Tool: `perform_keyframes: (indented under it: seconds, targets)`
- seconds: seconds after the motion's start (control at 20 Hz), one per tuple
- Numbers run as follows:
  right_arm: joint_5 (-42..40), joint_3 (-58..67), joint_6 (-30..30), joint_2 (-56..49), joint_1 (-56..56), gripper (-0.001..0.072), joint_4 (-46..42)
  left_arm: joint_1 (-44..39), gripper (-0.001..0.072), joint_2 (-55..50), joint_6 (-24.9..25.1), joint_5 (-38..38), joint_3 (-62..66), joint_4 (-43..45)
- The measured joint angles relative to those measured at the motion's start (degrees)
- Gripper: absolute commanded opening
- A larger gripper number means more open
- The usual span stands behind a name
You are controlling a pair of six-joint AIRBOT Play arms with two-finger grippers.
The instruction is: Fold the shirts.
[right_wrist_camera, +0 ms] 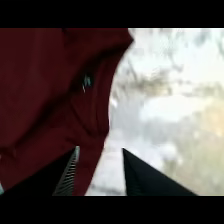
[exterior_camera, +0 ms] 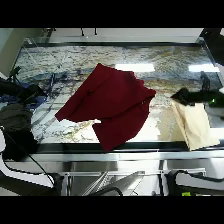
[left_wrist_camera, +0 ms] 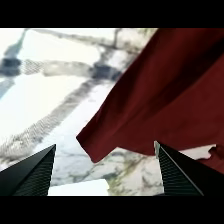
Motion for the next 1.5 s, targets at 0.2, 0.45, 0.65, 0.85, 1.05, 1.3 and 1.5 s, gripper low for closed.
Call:
perform_keyframes:
  seconds: [0.2, 0.45, 0.65, 0.85, 1.05, 1.3, 1.5]
  targets:
    - [-0.33, -15.96, 3.48, 7.65, 2.78, 0.0403, -1.22, -2.36, 0.0690, 2.47, 10.40, -1.16, -7.37, -0.33]
    - [-9.73, -27.96, 4.04, 8.02, 11.69, 0.0402, 3.02, -7.80, 0.0690, 2.36, 15.76, 1.38, -12.81, -0.24]
    - [-17.16, -29.97, 1.42, 2.73, 19.78, 0.0354, 10.75, -11.74, 0.0690, 1.88, 16.28, 3.98, -13.86, 4.07]
    - [-21.16, -30.42, -6.93, -1.86, 23.52, 0.0030, 21.11, -13.14, 0.0690, 1.77, 15.89, 4.92, -13.70, 7.10]
    - [-21.97, -27.45, -11.67, -2.27, 23.06, 0.0019, 22.93, -13.44, 0.0690, 1.77, 14.21, 3.41, -10.88, 7.98]
    - [-11.87, -18.78, -4.33, 1.14, 12.37, 0.0020, 7.87, -13.55, 0.0690, 1.77, 11.41, 0.22, -9.11, 8.13]
    - [-7.21, -13.27, -1.07, 2.29, 2.03, 0.0019, -2.21, -14.14, 0.0689, 1.77, 9.64, -1.77, -13.40, 3.87]
